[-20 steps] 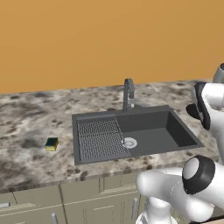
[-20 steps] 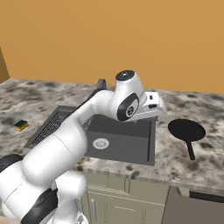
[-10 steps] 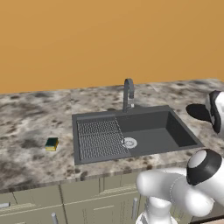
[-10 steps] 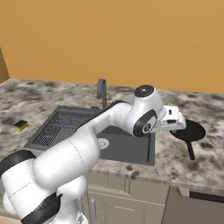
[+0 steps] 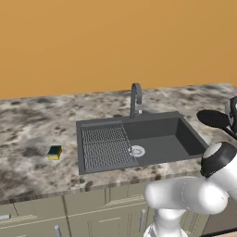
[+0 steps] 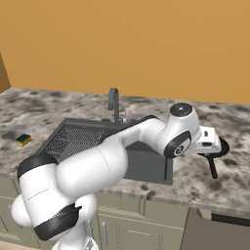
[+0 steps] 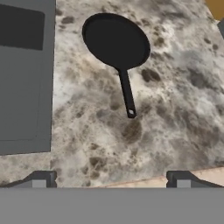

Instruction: Pick the pan and sponge and place them into the sink. Then turn on the water.

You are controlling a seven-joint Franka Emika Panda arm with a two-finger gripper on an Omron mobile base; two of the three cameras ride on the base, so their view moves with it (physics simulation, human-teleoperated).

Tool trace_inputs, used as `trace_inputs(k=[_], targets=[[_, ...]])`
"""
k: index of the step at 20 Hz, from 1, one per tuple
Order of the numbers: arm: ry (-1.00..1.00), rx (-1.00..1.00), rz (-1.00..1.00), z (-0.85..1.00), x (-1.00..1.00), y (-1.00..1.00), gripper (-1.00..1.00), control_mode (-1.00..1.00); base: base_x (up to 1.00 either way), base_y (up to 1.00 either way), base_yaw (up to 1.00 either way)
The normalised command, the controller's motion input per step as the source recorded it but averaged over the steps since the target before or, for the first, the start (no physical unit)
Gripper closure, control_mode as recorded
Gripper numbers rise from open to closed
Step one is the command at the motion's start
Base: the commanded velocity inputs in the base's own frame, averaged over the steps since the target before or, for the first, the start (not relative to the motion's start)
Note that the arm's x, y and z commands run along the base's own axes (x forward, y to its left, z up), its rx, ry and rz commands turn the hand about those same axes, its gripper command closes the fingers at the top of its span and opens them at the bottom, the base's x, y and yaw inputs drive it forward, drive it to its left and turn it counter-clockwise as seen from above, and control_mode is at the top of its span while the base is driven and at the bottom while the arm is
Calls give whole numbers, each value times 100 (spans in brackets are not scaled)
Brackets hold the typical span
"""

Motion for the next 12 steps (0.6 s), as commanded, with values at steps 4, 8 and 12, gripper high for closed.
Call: trace_inputs(k=[4,8,12], targets=[[0,0,0,-46,0,-6,-100,-100,0,0,0],[0,0,-3,-46,0,0,-100,-100,0,0,0],[5,0,-1,-35,0,-4,-100,-100,0,0,0]])
